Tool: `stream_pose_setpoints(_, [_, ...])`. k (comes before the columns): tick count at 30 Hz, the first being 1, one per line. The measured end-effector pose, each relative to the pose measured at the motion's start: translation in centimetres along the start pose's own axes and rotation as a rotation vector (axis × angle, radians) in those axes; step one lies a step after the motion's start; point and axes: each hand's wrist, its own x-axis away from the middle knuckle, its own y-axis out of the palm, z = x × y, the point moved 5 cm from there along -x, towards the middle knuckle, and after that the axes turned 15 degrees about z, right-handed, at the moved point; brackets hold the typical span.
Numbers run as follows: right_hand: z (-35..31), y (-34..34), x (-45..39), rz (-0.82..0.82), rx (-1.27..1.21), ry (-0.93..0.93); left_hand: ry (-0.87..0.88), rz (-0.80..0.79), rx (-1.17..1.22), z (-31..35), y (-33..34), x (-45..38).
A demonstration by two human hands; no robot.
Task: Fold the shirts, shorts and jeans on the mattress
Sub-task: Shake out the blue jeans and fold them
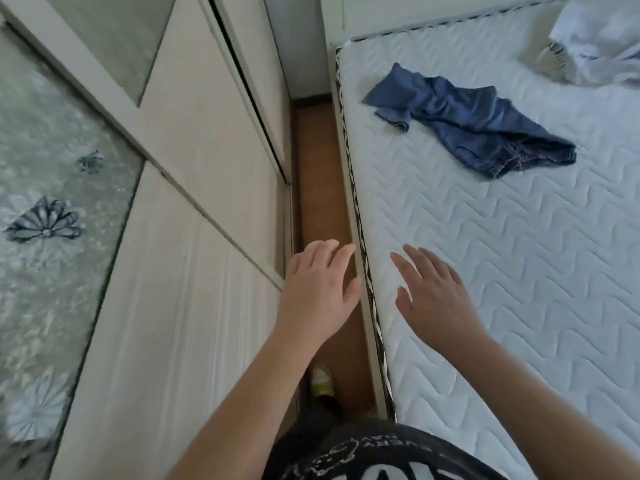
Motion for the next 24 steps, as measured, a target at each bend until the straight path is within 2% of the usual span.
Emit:
stream_pose_setpoints(6, [3.3, 0.5, -5.3, 0.035, 0.019, 0.157, 0.134, 0.022, 0.068, 1.4, 2.9, -9.3])
stream_pose_setpoints(9, [4.7, 0.9, -9.2, 0.068, 0.073, 0.217, 0.196, -0.041, 0.108, 1.6, 6.0, -14.4])
stream_pose_setpoints(13, [6.6, 0.5, -13.9, 0.087, 0.131, 0.359, 0.370, -0.139, 0.173, 3.6, 9.8, -21.7])
stream_pose_setpoints(18, [9.2, -0.7, -16.4, 0.111, 0.198, 0.596, 0.539, -0.100, 0.225, 5.8, 11.3, -29.5])
stream_pose_setpoints(21, [10.3, -1.1, -17.3, 0.149, 0.194, 0.750, 0.709, -0.115, 0.250, 7.9, 11.9, -33.1])
stream_pose_setpoints(24, [10.5, -1.5, -18.3, 0.171, 0.210, 0.828, 0.830, -0.115, 0.255, 9.3, 12.0, -35.0])
